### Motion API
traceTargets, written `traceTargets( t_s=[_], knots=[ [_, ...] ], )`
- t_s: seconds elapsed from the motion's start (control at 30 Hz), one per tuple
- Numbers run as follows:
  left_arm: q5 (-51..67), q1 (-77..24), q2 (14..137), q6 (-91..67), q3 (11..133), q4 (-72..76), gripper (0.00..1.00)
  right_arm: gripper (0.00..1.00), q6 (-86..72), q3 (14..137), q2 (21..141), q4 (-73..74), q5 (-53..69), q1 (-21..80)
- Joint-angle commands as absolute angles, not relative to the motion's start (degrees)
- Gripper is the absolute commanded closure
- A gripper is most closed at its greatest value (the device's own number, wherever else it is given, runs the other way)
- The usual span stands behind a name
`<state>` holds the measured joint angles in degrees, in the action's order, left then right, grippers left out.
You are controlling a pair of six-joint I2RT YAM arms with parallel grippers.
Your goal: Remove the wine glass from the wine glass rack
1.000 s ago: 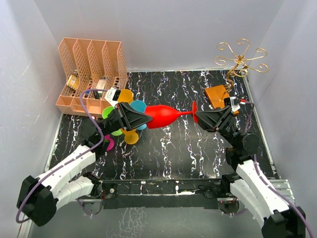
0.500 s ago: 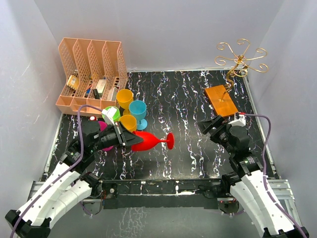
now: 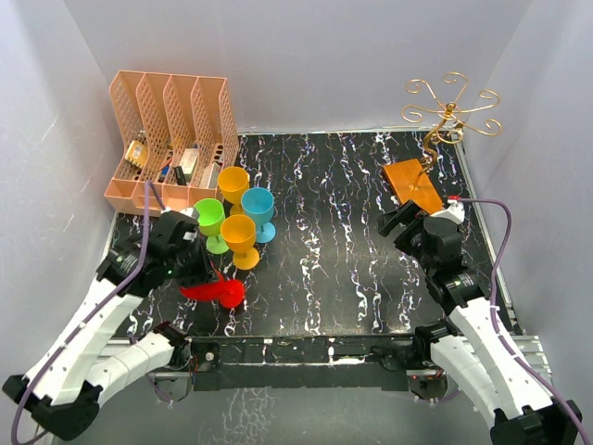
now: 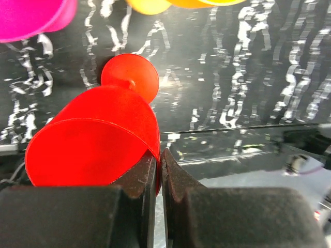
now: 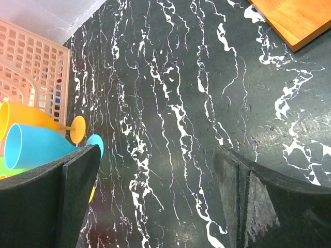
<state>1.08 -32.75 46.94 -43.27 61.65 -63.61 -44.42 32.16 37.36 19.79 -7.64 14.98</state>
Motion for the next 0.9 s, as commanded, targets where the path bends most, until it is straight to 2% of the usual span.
traceTargets(
  t_s=[0.0,0.3,0.87],
  knots=[
    [-8.6,-33.0,53.0,-39.1,63.5,-70.0,1.00,0.01,-41.5,35.7,36.4,17.1,-7.4,15.1],
    [-11.4,-33.0,59.3,-36.3,63.4,-61.6,1.00,0.01,-39.0,34.3,33.5,14.7,-4.2,15.1],
    [-8.9,-33.0,67.4,-32.8,64.4,-54.9,1.00,0.01,-38.5,33.4,32.8,15.7,-6.9,15.1]
  ],
)
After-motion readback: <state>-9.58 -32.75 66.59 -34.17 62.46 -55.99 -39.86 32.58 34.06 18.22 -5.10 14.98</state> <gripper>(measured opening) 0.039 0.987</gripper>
